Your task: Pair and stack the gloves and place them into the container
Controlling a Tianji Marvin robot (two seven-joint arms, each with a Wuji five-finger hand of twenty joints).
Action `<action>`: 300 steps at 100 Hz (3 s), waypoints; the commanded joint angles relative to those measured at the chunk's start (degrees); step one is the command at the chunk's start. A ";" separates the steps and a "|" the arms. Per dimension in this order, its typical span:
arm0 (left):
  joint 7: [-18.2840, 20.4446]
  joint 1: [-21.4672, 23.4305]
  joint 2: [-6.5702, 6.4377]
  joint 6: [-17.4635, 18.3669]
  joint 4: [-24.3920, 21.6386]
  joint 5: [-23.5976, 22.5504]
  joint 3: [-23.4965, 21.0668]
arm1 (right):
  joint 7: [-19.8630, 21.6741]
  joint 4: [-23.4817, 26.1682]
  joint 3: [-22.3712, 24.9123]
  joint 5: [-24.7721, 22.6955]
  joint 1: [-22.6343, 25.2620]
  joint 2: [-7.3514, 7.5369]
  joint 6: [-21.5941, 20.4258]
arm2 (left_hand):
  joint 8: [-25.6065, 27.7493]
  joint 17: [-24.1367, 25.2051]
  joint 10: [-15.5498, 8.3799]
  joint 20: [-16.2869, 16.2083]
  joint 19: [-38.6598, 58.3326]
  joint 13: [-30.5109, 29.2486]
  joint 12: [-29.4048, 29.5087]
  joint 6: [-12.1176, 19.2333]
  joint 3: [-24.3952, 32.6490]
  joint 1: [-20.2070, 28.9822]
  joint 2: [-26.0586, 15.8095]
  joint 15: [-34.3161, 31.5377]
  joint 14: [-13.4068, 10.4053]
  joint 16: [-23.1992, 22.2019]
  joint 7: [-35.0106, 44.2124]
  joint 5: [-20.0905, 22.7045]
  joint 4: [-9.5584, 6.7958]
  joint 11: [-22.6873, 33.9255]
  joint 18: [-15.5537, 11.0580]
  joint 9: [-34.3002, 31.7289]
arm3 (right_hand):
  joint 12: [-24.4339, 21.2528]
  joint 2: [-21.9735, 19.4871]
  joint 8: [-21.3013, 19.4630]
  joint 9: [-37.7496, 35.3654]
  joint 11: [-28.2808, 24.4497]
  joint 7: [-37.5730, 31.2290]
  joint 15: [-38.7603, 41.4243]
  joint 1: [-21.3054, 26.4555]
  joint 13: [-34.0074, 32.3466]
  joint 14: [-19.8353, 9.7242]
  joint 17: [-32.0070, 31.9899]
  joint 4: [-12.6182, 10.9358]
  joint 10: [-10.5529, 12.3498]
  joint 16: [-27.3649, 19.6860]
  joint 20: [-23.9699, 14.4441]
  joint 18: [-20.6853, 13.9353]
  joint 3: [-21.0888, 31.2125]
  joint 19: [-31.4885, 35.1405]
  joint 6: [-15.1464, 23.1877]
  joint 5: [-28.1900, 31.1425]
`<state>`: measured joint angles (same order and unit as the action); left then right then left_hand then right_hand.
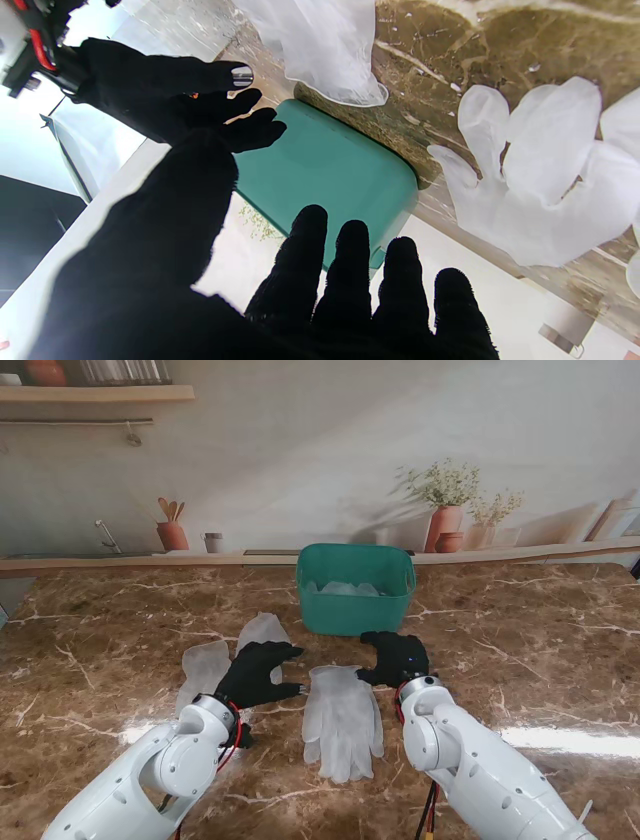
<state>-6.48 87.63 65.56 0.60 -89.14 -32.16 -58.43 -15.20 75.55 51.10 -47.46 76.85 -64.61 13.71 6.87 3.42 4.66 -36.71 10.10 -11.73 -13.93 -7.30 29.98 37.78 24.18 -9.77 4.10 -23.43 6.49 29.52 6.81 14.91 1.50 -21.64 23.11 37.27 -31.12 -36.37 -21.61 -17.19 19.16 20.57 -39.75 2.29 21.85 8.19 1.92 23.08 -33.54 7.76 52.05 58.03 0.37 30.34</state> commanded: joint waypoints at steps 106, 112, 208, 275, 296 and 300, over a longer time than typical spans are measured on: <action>-2.61 7.21 -0.96 2.31 -6.35 -4.58 -6.89 | 1.96 -5.68 -15.90 -1.62 -6.03 -1.58 8.03 | 1.52 -0.01 -3.31 3.50 -2.23 0.78 1.43 3.49 -7.49 -1.02 -3.40 2.61 -4.33 1.94 2.83 1.49 -1.69 -1.53 -1.23 0.16 | 22.93 20.01 -16.18 -8.21 -9.62 -34.74 21.27 10.43 4.81 -5.52 0.54 12.07 4.77 17.53 -14.59 -3.32 7.30 10.19 22.21 25.46; -2.71 7.32 -0.96 2.40 -6.39 -4.68 -7.04 | 0.97 -4.99 -14.20 -1.11 -5.05 -1.68 6.83 | 1.56 -0.02 -3.25 3.55 -2.21 0.73 1.44 3.48 -7.61 -0.99 -3.46 2.61 -4.27 1.95 2.89 1.52 -1.72 -1.53 -1.23 0.13 | 15.40 19.77 -16.57 -11.62 -6.00 -34.60 17.40 11.26 -1.83 -4.30 3.74 11.74 3.30 13.12 -14.56 -2.58 7.41 11.03 22.07 25.45; -2.90 7.52 -1.06 3.32 -6.71 -5.49 -7.95 | -9.68 1.23 3.10 -3.08 3.60 -0.86 -9.81 | 1.84 0.08 -3.30 3.93 -2.06 0.69 1.54 3.82 -9.45 -0.46 -4.18 2.72 -4.31 2.05 3.33 2.00 -1.96 -1.72 -0.85 -0.09 | 10.03 21.76 2.24 -44.76 -9.66 -39.52 21.81 14.66 -33.88 -4.75 24.83 11.27 3.23 12.88 -5.70 -1.77 11.77 22.11 18.81 28.38; -2.93 7.20 -1.07 4.17 -6.48 -5.39 -7.35 | 3.90 9.21 5.84 -11.70 14.47 4.10 -21.97 | 1.93 0.03 -3.20 4.73 -2.45 0.93 1.65 3.84 -9.87 -0.28 -4.39 2.99 -4.29 2.18 3.43 1.84 -2.09 -1.92 -0.85 -0.02 | 8.22 12.45 7.75 -33.32 -1.41 -24.58 13.10 1.95 -21.10 -4.57 13.82 7.96 3.87 11.93 -7.36 -2.68 9.12 15.64 13.25 22.74; -3.18 7.38 -1.06 4.23 -6.60 -5.64 -7.46 | 12.13 16.55 11.81 -11.32 18.10 4.93 -26.51 | 1.88 -0.03 -3.03 5.03 -2.56 0.98 1.67 3.94 -10.04 -0.37 -4.47 3.01 -4.27 2.18 3.32 1.69 -2.10 -1.95 -0.88 0.09 | 5.35 0.68 0.56 -24.14 2.62 -8.54 8.72 -7.15 -12.60 -3.79 6.72 -0.84 3.40 10.70 -9.41 -2.83 -2.42 9.00 10.76 19.10; -3.17 7.42 -1.06 4.28 -6.64 -5.60 -7.50 | 11.62 17.67 12.66 -11.59 18.63 4.83 -27.18 | 1.88 -0.03 -2.95 5.08 -2.58 0.96 1.66 3.89 -10.08 -0.38 -4.44 2.99 -4.29 2.18 3.33 1.72 -2.10 -1.93 -0.90 0.05 | 5.40 -1.28 0.43 -24.37 2.37 -8.89 8.92 -6.16 -12.95 -3.78 6.96 -1.84 3.25 10.75 -9.77 -2.63 -4.98 8.75 10.57 19.52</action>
<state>-9.45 94.70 64.58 4.78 -95.69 -37.63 -65.94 -2.72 91.31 62.77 -58.41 94.14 -60.24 -12.76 8.16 3.41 3.07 -32.44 9.35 -11.75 -12.76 -5.10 22.09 37.87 21.48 -9.07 2.79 -22.14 9.24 29.76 6.62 14.30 1.51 -21.67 29.39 38.73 -29.51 -61.25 -19.28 -26.28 28.26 15.70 -53.41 -1.46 29.31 9.44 5.08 34.65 -41.46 5.46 50.46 67.61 11.41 50.62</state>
